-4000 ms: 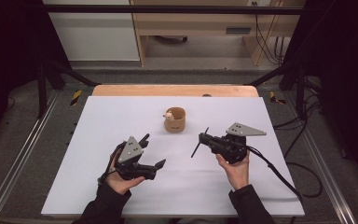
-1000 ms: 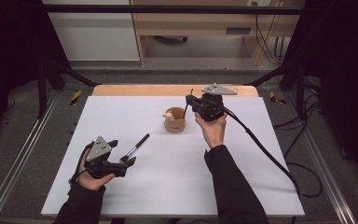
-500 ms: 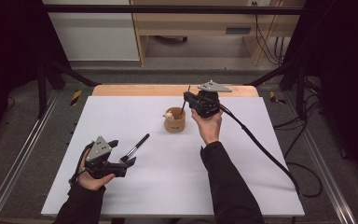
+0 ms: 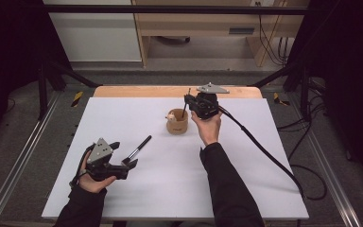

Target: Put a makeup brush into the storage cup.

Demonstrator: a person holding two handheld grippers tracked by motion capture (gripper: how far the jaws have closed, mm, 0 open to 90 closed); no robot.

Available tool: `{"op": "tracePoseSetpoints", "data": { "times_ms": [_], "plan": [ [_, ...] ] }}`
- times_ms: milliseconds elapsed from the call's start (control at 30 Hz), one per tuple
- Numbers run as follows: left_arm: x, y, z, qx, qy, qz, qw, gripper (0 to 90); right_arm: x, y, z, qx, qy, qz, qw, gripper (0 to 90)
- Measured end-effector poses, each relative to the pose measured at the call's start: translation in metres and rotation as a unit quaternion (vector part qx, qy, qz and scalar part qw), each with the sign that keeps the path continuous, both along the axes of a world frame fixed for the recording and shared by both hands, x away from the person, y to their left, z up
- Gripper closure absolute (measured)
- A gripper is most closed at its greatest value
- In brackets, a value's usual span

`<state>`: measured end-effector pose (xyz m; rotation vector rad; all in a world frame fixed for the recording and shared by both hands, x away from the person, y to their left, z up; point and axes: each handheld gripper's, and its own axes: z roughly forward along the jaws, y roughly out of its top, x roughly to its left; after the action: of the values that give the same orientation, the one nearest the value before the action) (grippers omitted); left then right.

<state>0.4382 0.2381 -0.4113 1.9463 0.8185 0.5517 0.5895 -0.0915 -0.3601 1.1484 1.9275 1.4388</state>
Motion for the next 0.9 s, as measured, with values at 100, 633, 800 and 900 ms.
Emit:
{"op": "tracePoseSetpoints", "data": {
  "times_ms": [100,633,800,900],
  "plan": [
    [0.0,-0.001,0.0,0.001,0.001,0.0,1.0,8.6,0.002,0.001,-0.004,-0.005,0.005,-0.001,1.0,85.2],
    [0.0,-0.001,0.0,0.001,0.001,-0.001,1.0,8.6,0.008,0.011,-0.025,-0.025,0.026,-0.004,0.9993,85.2],
    [0.0,-0.001,0.0,0.001,0.001,-0.001,1.0,8.7,0.009,0.012,-0.028,-0.028,0.032,-0.003,0.9991,85.1],
    [0.0,-0.001,0.0,0.001,0.001,-0.002,1.0,8.8,0.01,0.013,-0.03,-0.032,0.036,-0.002,0.9988,85.1]
  ]
}}
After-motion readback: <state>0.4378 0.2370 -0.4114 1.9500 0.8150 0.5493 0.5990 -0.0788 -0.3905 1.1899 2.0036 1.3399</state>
